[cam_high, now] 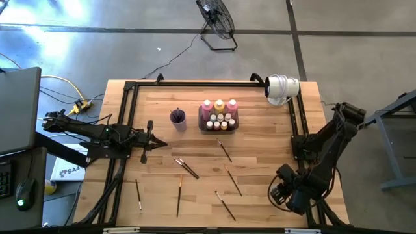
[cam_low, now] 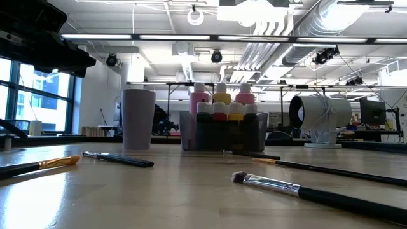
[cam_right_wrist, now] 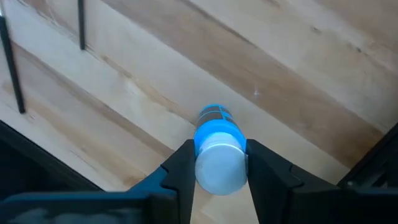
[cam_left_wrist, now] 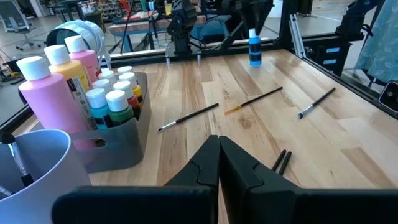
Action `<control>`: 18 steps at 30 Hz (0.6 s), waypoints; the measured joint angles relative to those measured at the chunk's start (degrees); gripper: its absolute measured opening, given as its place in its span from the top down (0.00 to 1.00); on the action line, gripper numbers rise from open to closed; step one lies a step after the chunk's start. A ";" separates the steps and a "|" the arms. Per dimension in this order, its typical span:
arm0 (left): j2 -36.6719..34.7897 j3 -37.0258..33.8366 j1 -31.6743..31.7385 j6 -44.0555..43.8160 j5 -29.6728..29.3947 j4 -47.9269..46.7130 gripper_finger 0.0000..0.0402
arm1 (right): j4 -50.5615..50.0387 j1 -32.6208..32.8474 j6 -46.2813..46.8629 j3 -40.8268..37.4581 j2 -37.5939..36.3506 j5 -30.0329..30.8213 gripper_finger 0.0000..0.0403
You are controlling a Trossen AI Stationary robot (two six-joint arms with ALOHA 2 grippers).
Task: Pick & Place Paint Supplies
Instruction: Put the small blue paint bottle into the gray bin
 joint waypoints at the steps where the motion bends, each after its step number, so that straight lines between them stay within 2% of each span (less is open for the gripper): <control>1: 0.00 0.00 -0.02 0.00 0.00 0.00 1.00 | -0.26 -0.50 -0.58 0.00 -0.47 0.06 0.73; 5: 0.00 0.00 -0.02 0.06 0.00 0.00 1.00 | -0.61 -2.59 -4.03 0.00 -2.34 0.58 0.71; 10: 0.00 0.00 0.00 0.09 0.00 0.00 1.00 | -0.72 -6.24 -11.09 0.00 -5.59 3.12 0.73; 18: -0.01 0.00 -0.02 0.22 0.00 0.00 1.00 | 0.13 -15.73 -25.06 0.00 -10.29 3.45 0.71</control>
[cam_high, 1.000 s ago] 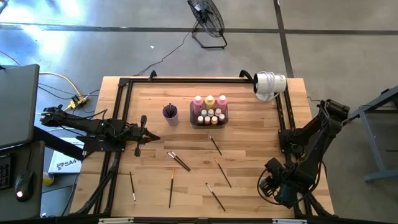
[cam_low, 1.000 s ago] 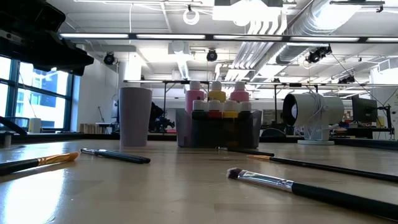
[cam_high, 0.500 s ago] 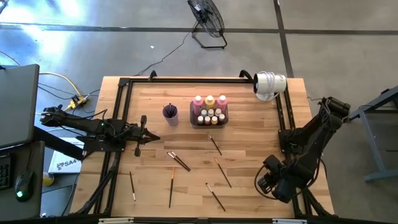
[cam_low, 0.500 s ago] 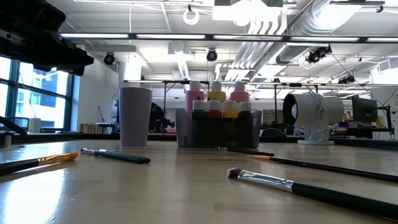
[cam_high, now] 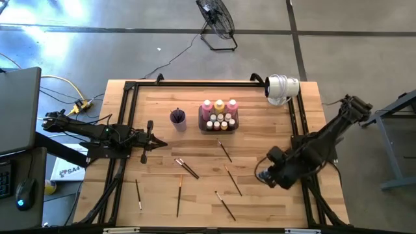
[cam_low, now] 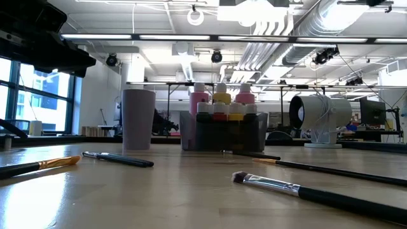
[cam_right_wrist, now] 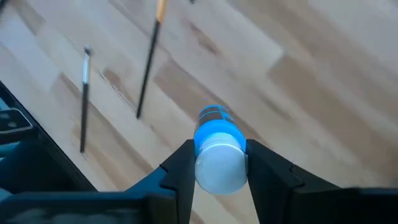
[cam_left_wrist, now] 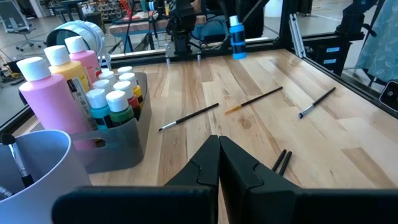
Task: Pick & Place Paint Supplies
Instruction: Put the small blue paint bottle into the gray bin
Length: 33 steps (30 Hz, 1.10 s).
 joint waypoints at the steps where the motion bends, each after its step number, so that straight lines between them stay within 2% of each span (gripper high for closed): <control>1: 0.01 0.00 0.00 0.00 -0.02 0.00 1.00 | 0.46 -1.27 -2.32 0.00 -0.46 0.02 0.72; 12: 0.00 0.00 0.00 -0.02 -0.02 0.00 1.00 | 10.58 -15.12 -25.72 0.01 -2.81 0.33 0.72; 22: -0.02 0.00 0.01 -0.44 -0.02 -0.22 1.00 | 25.88 -24.70 -45.17 0.02 -2.81 -0.48 0.73; 33: -0.02 0.00 0.00 -1.51 -0.02 -0.22 1.00 | 33.91 -32.47 -54.23 0.02 -2.24 -1.47 0.73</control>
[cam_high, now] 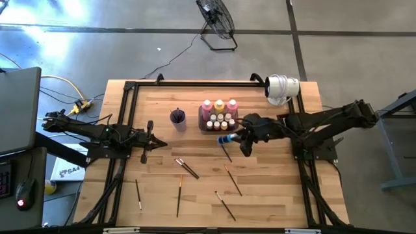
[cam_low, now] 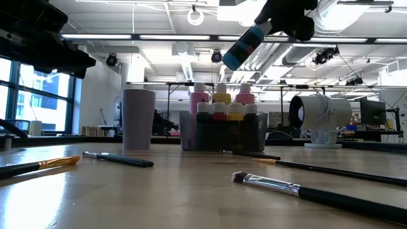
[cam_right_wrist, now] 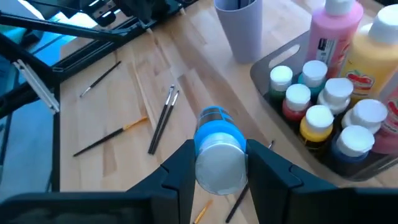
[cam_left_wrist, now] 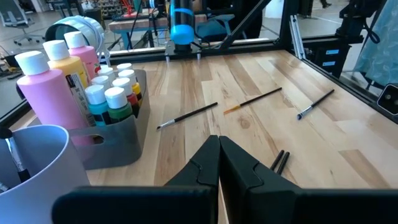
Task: Pick & Place Paint Supplies
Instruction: Put the small blue paint bottle into the gray bin
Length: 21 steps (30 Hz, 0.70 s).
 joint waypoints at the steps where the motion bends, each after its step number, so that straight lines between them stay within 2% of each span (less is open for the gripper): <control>1: 0.00 0.00 0.00 0.00 0.02 0.02 1.00 | 0.27 -0.66 -0.17 0.00 0.00 -0.87 0.73; 6: 0.00 0.00 0.01 -0.02 0.01 0.00 1.00 | 0.51 -2.98 -2.15 1.43 0.41 -2.03 0.73; 10: 0.00 0.00 0.00 -0.02 0.02 0.00 1.00 | 0.41 -3.96 -6.17 5.46 2.92 -3.02 0.73; 18: 0.00 0.00 0.02 -0.03 0.01 -0.28 1.00 | -5.34 -8.23 -12.19 17.28 13.16 -5.84 0.73; 21: 0.00 0.00 0.02 -0.04 0.00 -0.74 1.00 | -7.78 -10.75 -13.62 21.13 17.13 -8.59 0.72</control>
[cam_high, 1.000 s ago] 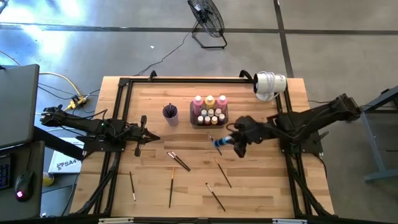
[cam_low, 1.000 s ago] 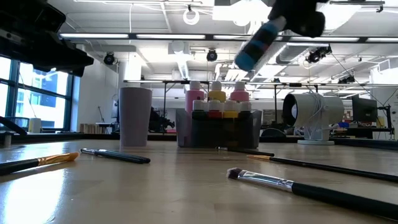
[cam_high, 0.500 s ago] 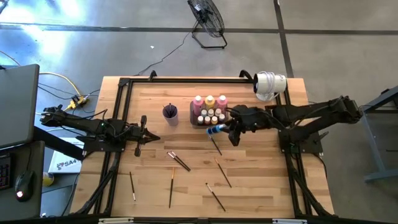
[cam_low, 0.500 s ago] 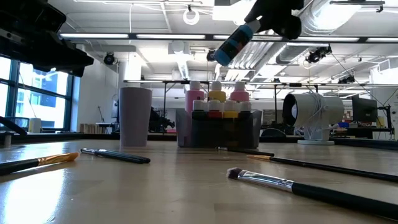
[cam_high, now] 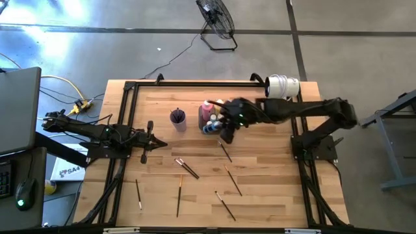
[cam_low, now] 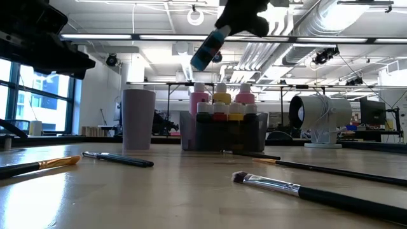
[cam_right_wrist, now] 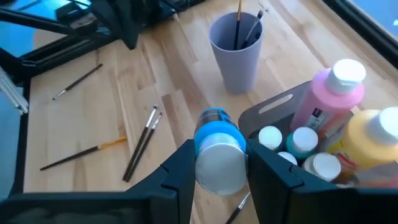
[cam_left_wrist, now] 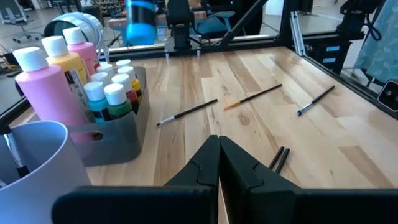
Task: Pick & Place Paint Supplies
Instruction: Put the small blue paint bottle into the gray bin
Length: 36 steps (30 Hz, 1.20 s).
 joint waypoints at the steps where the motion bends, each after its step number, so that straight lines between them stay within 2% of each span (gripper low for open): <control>1: 0.00 0.00 -0.02 0.00 0.00 -0.27 1.00 | -0.49 -0.83 -0.26 1.30 1.34 -0.74 0.72; 7: 0.00 0.00 -0.02 0.00 0.00 -1.03 1.00 | -3.00 -5.18 -3.99 8.52 8.02 -4.60 0.73; 15: 0.00 0.00 -0.02 -0.01 0.01 -1.50 1.00 | -7.22 -8.91 -6.11 13.31 12.86 -6.44 0.73; 36: 0.00 0.00 -0.02 -0.02 0.00 -2.28 1.00 | -6.24 -11.82 -10.44 14.04 18.08 -7.07 0.73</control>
